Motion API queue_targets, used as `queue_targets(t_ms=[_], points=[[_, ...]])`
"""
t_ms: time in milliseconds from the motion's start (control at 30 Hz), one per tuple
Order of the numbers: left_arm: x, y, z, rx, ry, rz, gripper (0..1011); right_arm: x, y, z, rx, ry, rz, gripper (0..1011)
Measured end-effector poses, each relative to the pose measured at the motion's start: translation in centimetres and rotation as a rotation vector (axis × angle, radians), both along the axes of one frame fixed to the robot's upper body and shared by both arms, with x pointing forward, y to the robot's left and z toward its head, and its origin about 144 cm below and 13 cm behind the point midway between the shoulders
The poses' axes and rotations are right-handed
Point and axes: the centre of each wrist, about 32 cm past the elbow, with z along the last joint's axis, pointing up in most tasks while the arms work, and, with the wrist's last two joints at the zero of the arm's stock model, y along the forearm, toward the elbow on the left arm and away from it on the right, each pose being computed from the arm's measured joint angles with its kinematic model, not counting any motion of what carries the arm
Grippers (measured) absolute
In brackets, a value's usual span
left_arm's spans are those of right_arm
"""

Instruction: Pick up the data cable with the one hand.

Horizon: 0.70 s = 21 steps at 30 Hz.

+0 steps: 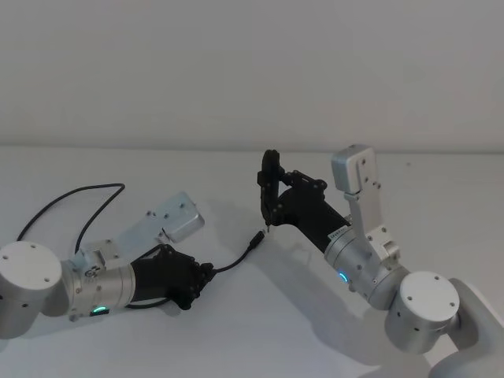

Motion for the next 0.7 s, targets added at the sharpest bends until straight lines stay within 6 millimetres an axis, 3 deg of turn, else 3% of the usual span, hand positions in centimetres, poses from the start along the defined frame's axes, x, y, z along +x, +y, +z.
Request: queue_targets(t_ms=[700], points=[[0.00,0.00,0.00,0.000,0.001,-0.001,39,-0.04,0.53,-0.28,-0.004,0.005,0.014,274]])
